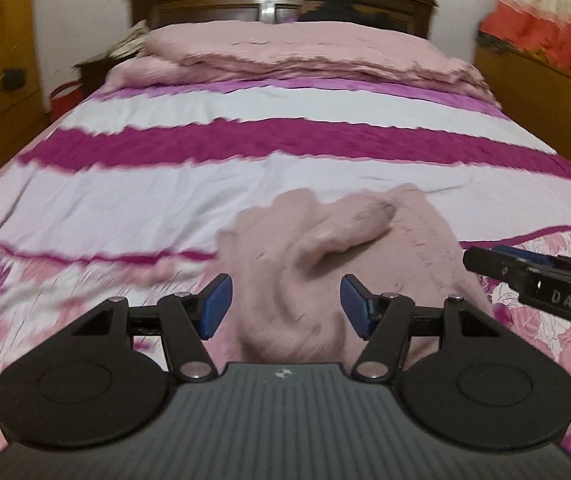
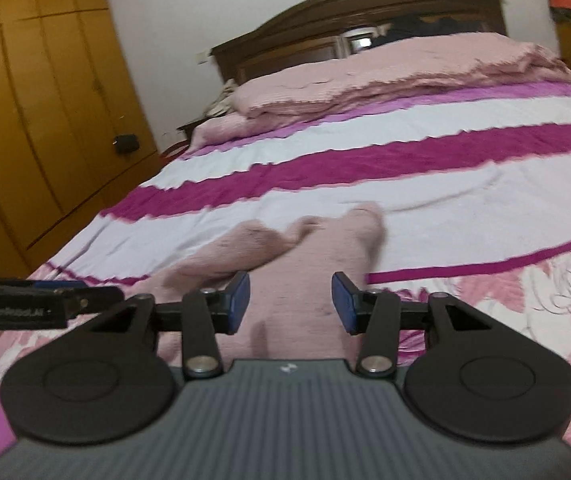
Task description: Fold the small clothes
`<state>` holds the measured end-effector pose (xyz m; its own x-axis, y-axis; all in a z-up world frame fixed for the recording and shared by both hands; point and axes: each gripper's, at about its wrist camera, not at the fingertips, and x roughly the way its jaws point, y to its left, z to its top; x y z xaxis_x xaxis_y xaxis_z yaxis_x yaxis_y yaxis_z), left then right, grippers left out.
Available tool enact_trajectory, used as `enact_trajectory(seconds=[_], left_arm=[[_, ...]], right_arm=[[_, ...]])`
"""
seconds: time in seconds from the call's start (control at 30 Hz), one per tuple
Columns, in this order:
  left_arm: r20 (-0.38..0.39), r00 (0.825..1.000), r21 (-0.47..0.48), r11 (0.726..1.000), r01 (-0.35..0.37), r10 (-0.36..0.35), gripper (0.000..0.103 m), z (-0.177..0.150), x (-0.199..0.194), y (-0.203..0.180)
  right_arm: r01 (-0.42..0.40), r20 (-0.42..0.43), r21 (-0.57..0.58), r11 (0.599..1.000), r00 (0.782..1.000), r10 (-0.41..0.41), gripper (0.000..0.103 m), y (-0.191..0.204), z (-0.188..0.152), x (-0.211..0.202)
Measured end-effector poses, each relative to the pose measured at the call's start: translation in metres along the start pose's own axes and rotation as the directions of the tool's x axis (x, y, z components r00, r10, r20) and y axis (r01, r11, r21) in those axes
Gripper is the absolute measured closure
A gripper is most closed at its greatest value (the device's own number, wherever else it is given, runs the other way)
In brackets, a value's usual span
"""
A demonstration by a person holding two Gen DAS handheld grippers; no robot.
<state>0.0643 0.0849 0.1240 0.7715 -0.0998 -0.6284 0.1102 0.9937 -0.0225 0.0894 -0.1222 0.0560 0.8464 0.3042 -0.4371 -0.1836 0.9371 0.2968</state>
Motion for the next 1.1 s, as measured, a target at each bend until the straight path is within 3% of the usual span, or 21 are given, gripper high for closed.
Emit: enact_trajectory(seconds=[0.13, 0.3, 0.47, 0.5, 0.53, 0.57, 0.63, 0.8, 0.9, 1.0, 1.1], left_arm=[[0.002, 1.000, 0.076, 0.997, 0.029, -0.029, 0.035, 0.015, 0.035, -0.016], [-0.055, 0.994, 0.090, 0.991, 0.096, -0.092, 0.035, 0.023, 0.082, -0.022], [-0.047, 0.997, 0.071, 0.996, 0.059, -0.056, 0.035, 0.018, 0.112, -0.022], [-0.029, 0.998, 0.060, 0.996, 0.060, -0.058, 0.038, 0.016, 0.113, -0.020], [-0.008, 0.998, 0.050, 0.997, 0.060, -0.060, 0.051, 0.014, 0.112, -0.019], [0.011, 0.998, 0.040, 0.998, 0.054, -0.054, 0.072, 0.012, 0.111, -0.017], [0.038, 0.999, 0.011, 0.999, 0.035, -0.036, 0.088, 0.013, 0.108, -0.012], [0.122, 0.992, -0.110, 0.994, -0.025, 0.039, 0.091, 0.023, 0.089, 0.014], [0.063, 0.994, -0.168, 0.983, -0.079, 0.091, 0.091, 0.022, 0.103, 0.036], [-0.019, 0.996, -0.226, 0.970, -0.092, 0.090, 0.090, 0.010, 0.123, 0.054], [-0.002, 0.997, -0.239, 0.968, -0.079, 0.081, 0.090, 0.004, 0.122, 0.060]], right_arm=[[0.016, -0.001, 0.046, 0.999, 1.000, -0.016, 0.055, -0.015, -0.003, 0.003], [0.033, -0.005, 0.070, 0.997, 0.999, -0.033, 0.055, -0.027, -0.006, 0.008], [0.042, -0.009, 0.086, 0.995, 0.999, -0.041, 0.055, -0.035, -0.009, 0.013], [0.043, -0.009, 0.086, 0.995, 0.999, -0.043, 0.055, -0.036, -0.009, 0.014], [0.045, -0.009, 0.086, 0.995, 0.999, -0.045, 0.055, -0.036, -0.010, 0.016], [0.047, -0.008, 0.086, 0.995, 0.999, -0.046, 0.055, -0.037, -0.010, 0.017], [0.044, -0.004, 0.096, 0.994, 0.999, -0.044, 0.055, -0.039, -0.010, 0.021], [-0.026, -0.011, 0.097, 0.995, 1.000, 0.027, 0.053, -0.030, -0.008, 0.026], [-0.082, -0.043, 0.058, 0.995, 0.996, 0.084, 0.053, -0.017, -0.011, 0.032], [-0.048, -0.040, -0.059, 0.997, 0.998, 0.045, 0.053, 0.000, -0.020, 0.036], [-0.037, -0.035, -0.110, 0.993, 0.999, 0.033, 0.052, 0.007, -0.024, 0.035]])
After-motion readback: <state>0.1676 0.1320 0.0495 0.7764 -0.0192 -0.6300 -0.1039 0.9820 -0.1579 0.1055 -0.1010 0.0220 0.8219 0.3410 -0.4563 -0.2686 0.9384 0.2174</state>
